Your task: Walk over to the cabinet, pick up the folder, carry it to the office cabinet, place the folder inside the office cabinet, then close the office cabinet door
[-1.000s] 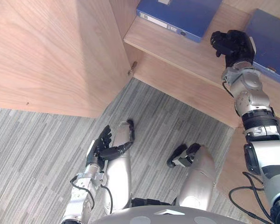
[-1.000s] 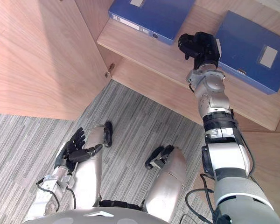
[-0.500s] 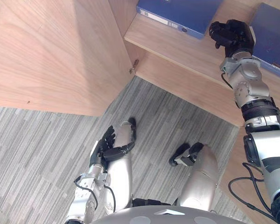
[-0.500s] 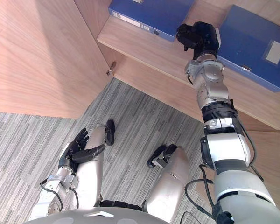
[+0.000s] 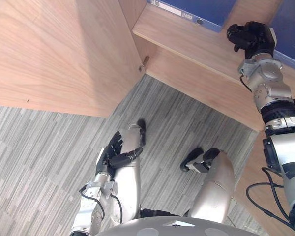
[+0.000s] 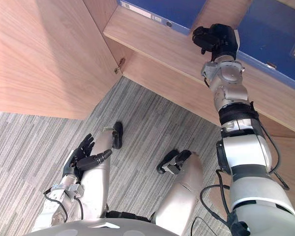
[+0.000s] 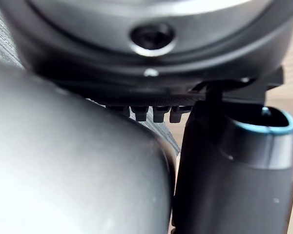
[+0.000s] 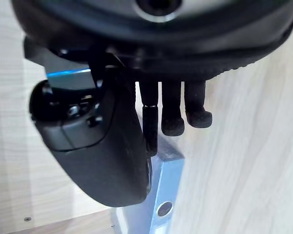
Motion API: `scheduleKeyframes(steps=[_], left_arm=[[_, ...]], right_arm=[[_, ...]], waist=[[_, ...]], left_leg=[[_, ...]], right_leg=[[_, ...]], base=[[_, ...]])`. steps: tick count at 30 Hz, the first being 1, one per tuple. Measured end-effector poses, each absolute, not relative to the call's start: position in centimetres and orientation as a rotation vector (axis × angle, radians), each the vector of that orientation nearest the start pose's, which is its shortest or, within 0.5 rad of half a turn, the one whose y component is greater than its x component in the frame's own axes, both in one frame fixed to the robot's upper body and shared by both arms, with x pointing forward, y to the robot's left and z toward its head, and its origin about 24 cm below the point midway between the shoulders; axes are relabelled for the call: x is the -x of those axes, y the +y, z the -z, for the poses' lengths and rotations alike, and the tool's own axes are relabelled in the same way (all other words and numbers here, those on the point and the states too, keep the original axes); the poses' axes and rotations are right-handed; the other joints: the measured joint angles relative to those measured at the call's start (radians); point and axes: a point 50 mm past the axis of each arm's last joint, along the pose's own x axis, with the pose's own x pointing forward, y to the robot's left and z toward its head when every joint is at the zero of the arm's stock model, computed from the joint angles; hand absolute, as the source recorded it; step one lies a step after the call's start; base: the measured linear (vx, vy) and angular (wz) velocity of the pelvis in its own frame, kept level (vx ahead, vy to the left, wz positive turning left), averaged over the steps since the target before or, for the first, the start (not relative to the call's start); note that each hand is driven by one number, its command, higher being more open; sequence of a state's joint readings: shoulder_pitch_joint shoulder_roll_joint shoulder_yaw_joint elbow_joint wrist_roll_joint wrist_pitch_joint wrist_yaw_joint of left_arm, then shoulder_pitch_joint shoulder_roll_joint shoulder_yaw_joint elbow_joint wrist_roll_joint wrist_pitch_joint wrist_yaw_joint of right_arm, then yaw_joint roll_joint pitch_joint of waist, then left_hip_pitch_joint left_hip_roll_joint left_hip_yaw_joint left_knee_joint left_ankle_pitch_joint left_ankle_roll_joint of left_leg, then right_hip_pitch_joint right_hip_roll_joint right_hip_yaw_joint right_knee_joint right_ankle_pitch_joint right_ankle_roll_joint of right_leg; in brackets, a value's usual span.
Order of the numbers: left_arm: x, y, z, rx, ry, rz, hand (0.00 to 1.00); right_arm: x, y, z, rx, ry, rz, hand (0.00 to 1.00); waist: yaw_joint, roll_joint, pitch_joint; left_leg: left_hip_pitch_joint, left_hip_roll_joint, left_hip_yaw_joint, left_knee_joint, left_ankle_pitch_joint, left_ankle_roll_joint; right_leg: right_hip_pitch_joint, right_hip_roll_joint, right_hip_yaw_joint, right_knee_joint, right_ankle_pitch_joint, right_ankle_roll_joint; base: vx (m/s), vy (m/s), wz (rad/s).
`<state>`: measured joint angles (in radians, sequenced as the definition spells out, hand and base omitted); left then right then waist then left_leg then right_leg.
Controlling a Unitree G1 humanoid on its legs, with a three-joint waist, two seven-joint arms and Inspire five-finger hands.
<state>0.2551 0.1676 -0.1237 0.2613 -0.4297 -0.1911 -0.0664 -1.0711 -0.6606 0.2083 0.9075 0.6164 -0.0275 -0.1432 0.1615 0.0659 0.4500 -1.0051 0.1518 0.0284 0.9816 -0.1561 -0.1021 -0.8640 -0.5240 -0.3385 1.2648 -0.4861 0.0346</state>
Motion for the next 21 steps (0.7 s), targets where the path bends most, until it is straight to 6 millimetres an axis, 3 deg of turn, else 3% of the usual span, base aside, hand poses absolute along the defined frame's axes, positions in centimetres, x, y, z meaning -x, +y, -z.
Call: scheduleKeyframes(steps=[11, 21], left_arm=[[-17.5, 17.6, 5.0, 0.268, 0.318, -0.018, 1.00], [-17.6, 17.3, 5.0, 0.270, 0.318, -0.015, 1.00]], right_arm=[[-39.5, -28.5, -23.8, 0.015, -0.210, 0.332, 0.00], [-39.5, -28.7, -24.8, 0.028, -0.232, 0.337, 0.00]], waist=[[0.001, 0.006, -0.004], [-0.001, 0.006, -0.004]], left_leg=[[-0.028, -0.002, 0.001, -0.018, 0.021, -0.006], [-0.034, -0.018, 0.000, -0.081, 0.051, -0.007]], right_leg=[[-0.056, -0.001, 0.013, 0.024, -0.006, -0.011], [-0.075, -0.013, -0.002, 0.015, -0.006, -0.014]], base=[[-0.01, -0.009, -0.01], [-0.01, -0.021, 0.07]])
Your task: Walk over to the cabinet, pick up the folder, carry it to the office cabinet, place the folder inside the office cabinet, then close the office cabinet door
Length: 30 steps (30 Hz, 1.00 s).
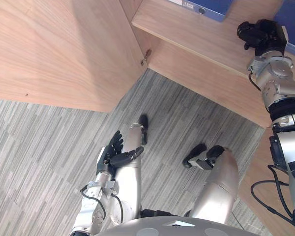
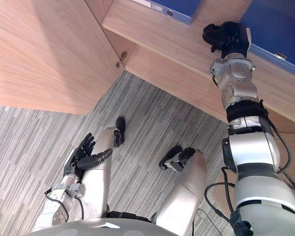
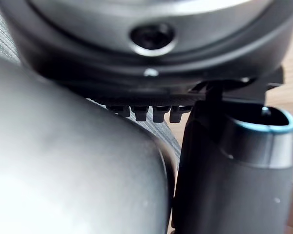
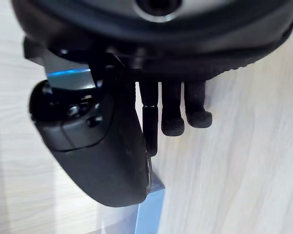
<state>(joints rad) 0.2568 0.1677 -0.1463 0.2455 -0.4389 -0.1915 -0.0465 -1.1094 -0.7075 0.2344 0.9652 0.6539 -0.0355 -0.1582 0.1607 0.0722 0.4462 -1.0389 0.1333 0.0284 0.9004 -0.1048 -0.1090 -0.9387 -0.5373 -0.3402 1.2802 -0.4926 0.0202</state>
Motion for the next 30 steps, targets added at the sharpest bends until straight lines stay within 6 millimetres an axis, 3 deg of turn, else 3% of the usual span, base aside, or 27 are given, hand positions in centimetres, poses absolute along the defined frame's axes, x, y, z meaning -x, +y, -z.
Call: scheduleKeyframes(steps=[13, 20, 26, 30], left_arm=[[-17.6, 17.2, 4.9, 0.269, 0.318, -0.020, 1.00], [-17.6, 17.3, 4.9, 0.267, 0.318, -0.033, 1.00], [-17.6, 17.4, 4.9, 0.271, 0.318, -0.039, 1.00], [-17.6, 17.5, 5.0, 0.282, 0.322, -0.049, 1.00]], right_arm=[[-39.5, -28.7, -25.1, -0.019, -0.248, 0.336, 0.00], [-38.5, -27.9, -25.8, -0.054, -0.346, 0.284, 0.00], [-38.1, -29.1, -26.2, -0.120, -0.372, 0.340, 0.00], [-38.1, -30.1, -25.2, -0.173, -0.333, 0.393, 0.00]], waist=[[0.000, 0.000, 0.000], [-0.002, -0.002, 0.001], [-0.007, -0.003, 0.002], [-0.016, -0.004, 0.002]], left_leg=[[0.003, -0.001, -0.006, -0.013, 0.024, -0.007], [0.003, 0.011, -0.014, 0.013, 0.015, -0.018], [0.005, 0.016, -0.014, 0.028, 0.010, -0.018], [0.006, 0.016, -0.014, 0.028, 0.012, -0.021]], right_leg=[[0.011, 0.000, -0.012, -0.008, 0.002, -0.003], [0.020, 0.013, -0.011, -0.007, 0.002, -0.003], [0.024, 0.018, -0.008, -0.006, 0.005, -0.007], [0.024, 0.018, -0.006, -0.006, 0.006, -0.008]], base=[[0.00, -0.006, 0.01], [0.00, 0.009, -0.05], [-0.01, 0.008, -0.03], [0.00, 0.000, 0.00]])
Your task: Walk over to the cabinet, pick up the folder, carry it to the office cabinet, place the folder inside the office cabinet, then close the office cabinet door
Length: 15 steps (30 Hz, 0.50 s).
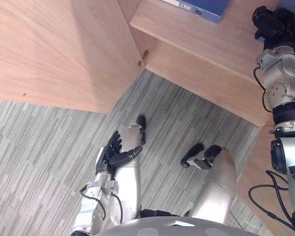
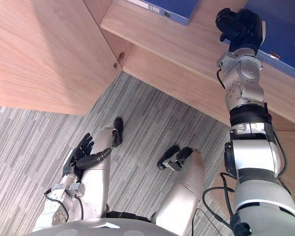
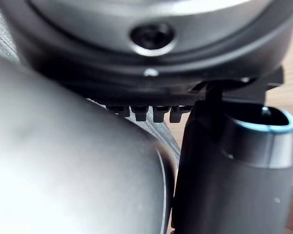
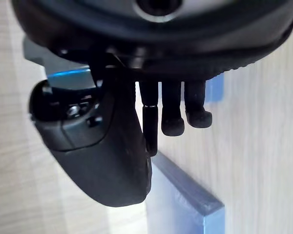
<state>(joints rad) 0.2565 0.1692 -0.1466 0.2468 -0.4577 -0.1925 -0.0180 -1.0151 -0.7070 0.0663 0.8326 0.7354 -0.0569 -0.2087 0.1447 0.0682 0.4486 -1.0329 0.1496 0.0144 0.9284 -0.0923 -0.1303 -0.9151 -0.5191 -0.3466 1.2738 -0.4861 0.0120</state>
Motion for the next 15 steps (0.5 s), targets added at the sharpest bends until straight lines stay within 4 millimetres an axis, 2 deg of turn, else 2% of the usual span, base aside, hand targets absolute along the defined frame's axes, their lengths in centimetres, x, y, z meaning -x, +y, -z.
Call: scheduleKeyframes(steps=[4, 10, 15], left_arm=[[-17.5, 17.6, 5.0, 0.283, 0.322, -0.054, 1.00], [-17.6, 17.8, 5.0, 0.280, 0.319, -0.057, 1.00], [-17.7, 18.0, 4.8, 0.278, 0.308, -0.055, 1.00]], right_arm=[[-38.1, -31.4, -23.3, -0.205, -0.255, 0.459, 0.00], [-38.0, -31.7, -23.4, -0.189, -0.257, 0.464, 0.00], [-38.4, -30.8, -23.4, -0.136, -0.248, 0.422, 0.00]], waist=[[-0.005, -0.001, 0.001], [-0.010, -0.004, 0.003], [-0.009, -0.013, 0.008]], left_leg=[[0.000, 0.001, 0.002, 0.004, 0.000, -0.001], [-0.005, 0.013, 0.009, 0.015, -0.006, 0.003], [-0.005, 0.016, 0.010, 0.016, -0.005, 0.003]], right_leg=[[-0.002, 0.001, 0.004, 0.000, 0.004, -0.003], [-0.013, 0.015, 0.019, -0.003, 0.013, 0.000], [-0.016, 0.018, 0.020, -0.004, 0.013, 0.003]], base=[[0.00, 0.002, -0.01], [-0.02, 0.019, -0.09], [-0.01, 0.002, -0.01]])
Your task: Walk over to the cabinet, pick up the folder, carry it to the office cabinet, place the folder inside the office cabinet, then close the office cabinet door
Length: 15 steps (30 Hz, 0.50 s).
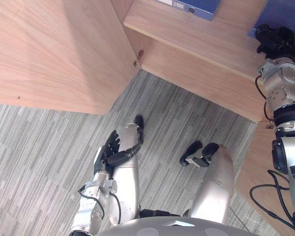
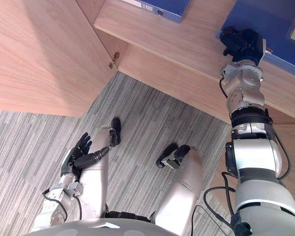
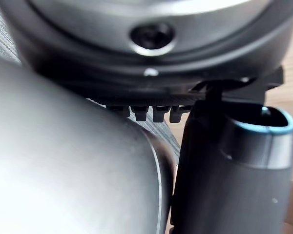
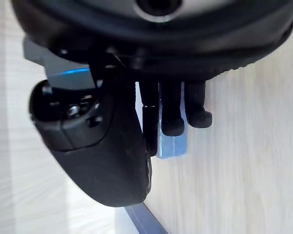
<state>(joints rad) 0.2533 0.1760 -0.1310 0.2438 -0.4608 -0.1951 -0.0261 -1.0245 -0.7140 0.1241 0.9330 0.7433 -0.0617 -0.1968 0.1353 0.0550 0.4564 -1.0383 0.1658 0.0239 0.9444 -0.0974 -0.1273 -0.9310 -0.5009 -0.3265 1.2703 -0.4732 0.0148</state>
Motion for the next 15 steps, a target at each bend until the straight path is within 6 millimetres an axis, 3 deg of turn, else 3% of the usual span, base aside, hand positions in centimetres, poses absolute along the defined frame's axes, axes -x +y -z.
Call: scheduleKeyframes(steps=[2, 11, 15], left_arm=[[-17.7, 18.0, 4.7, 0.278, 0.304, -0.056, 1.00], [-17.9, 18.4, 4.3, 0.279, 0.277, -0.070, 1.00], [-18.0, 18.5, 4.2, 0.279, 0.274, -0.074, 1.00]], right_arm=[[-38.7, -29.8, -23.8, -0.096, -0.258, 0.391, 0.00], [-38.0, -24.8, -29.0, -0.049, -0.486, 0.197, 0.00], [-38.1, -24.1, -29.1, -0.089, -0.506, 0.180, 0.00]], waist=[[-0.001, -0.002, 0.001], [0.000, -0.022, 0.013], [0.000, -0.024, 0.014]], left_leg=[[-0.001, 0.001, -0.001, 0.002, 0.001, -0.001], [-0.002, 0.000, -0.016, 0.014, -0.002, -0.004], [0.000, -0.011, -0.024, 0.010, -0.001, -0.001]], right_leg=[[0.000, 0.001, 0.000, 0.000, 0.000, 0.000], [0.012, 0.004, -0.010, 0.003, 0.000, 0.001], [0.026, -0.005, -0.021, 0.003, 0.000, 0.001]], base=[[0.00, 0.000, 0.00], [0.00, 0.000, 0.01], [-0.01, 0.004, 0.10]])
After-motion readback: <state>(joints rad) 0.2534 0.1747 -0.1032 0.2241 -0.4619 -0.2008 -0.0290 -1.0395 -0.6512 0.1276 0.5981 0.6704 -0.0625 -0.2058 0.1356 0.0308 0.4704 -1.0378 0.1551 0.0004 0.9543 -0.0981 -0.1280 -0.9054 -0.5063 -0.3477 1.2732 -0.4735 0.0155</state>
